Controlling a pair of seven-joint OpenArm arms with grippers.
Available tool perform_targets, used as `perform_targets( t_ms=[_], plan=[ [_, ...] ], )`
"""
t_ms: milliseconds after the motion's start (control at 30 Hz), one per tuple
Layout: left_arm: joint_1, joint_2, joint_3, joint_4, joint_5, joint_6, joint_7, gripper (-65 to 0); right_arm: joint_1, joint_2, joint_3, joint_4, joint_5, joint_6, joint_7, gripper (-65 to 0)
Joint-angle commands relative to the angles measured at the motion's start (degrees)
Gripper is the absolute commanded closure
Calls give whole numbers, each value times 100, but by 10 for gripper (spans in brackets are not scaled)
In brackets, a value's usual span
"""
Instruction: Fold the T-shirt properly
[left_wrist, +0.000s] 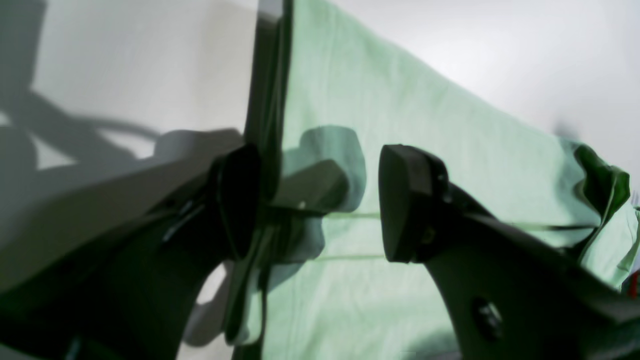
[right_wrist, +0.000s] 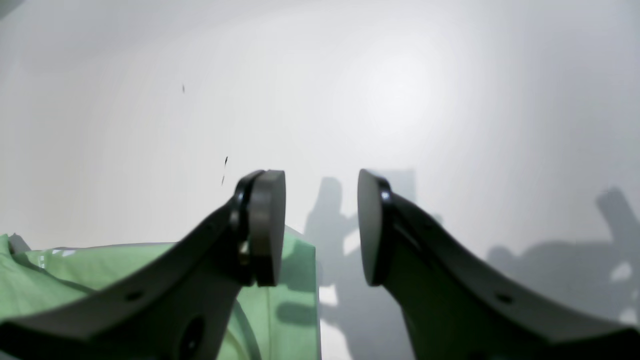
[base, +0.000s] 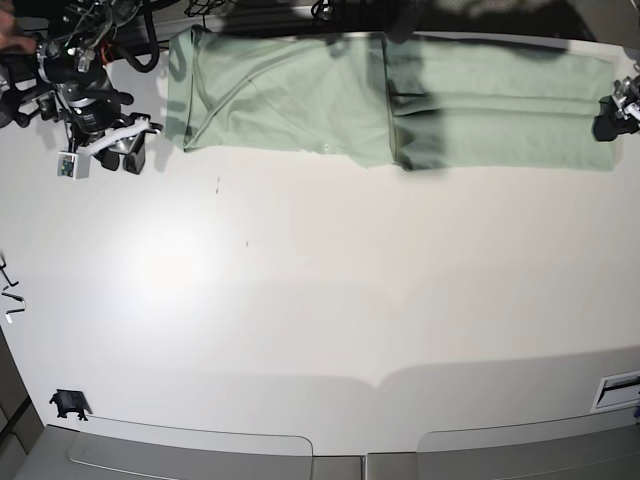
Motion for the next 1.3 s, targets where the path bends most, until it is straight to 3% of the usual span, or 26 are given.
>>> perform_targets(
  t_ms=[0,500,667,1133,1200,1267],
  plan=[
    [42,-111,0,24,175,58,302,-359,26,74,20,90,105,50,131,-230],
    [319,-151,0,31,-245,58,621,-354,28,61,17,90,197,55,136,-230],
    [319,-162,0,42,-251,58,656,-312,31,59,17,90,472,210,138,-230],
    [319,-155,0,39,-566,58,262,-304,31,61,20,90,553,223,225,-230],
    [321,-153,0,39,-566,58,264,-263,31,61,20,90,553,223,238,-230],
    [319,-149,0,39,-566,58,262,-158,31,61,20,90,555,223,247,-230]
  ],
)
